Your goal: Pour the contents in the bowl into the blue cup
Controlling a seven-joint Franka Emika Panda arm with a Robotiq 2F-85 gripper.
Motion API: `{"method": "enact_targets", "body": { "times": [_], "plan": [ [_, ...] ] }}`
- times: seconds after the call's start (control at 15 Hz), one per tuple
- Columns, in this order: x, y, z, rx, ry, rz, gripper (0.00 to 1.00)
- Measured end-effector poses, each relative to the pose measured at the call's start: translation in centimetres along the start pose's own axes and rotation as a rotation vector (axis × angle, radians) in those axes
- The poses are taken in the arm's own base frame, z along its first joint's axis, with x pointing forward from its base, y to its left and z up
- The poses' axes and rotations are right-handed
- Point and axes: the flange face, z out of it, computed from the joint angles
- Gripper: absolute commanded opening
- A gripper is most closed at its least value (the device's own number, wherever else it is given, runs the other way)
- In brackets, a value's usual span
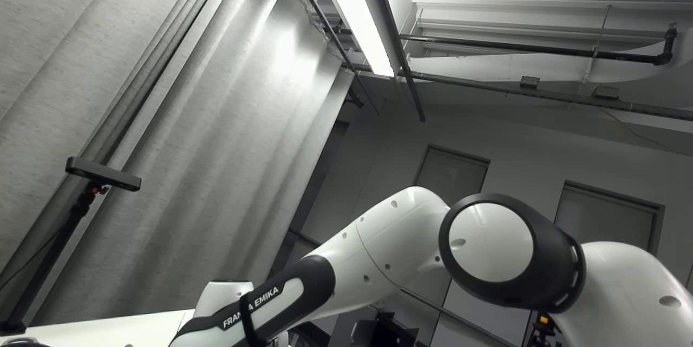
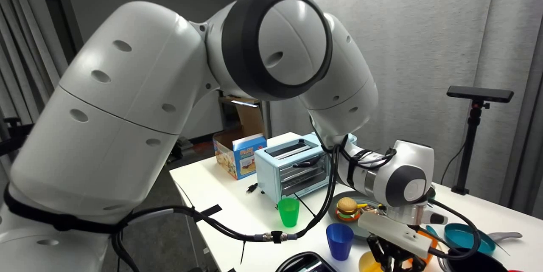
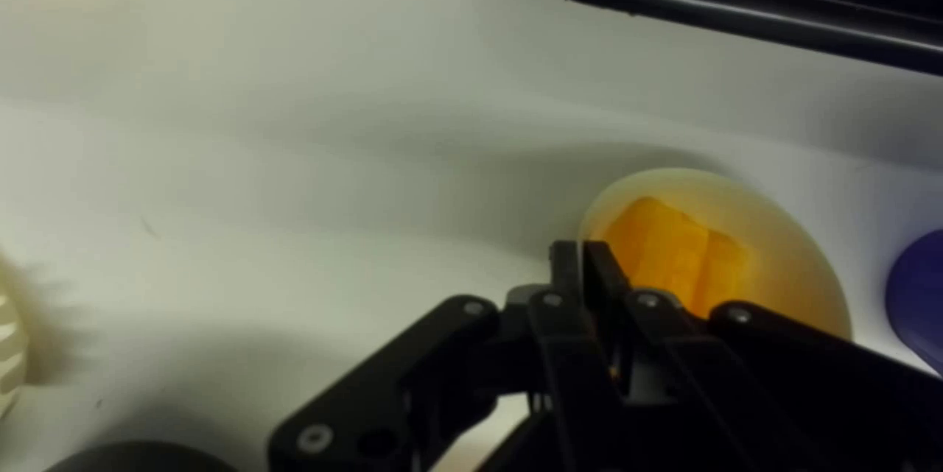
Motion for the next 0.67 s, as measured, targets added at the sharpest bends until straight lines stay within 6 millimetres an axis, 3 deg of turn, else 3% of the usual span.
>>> {"method": "enact_targets", "body": {
  "times": [0.67],
  "plan": [
    [0.6, 1.2, -1.5, 0.025, 0.008, 0.037, 0.02]
  ]
}}
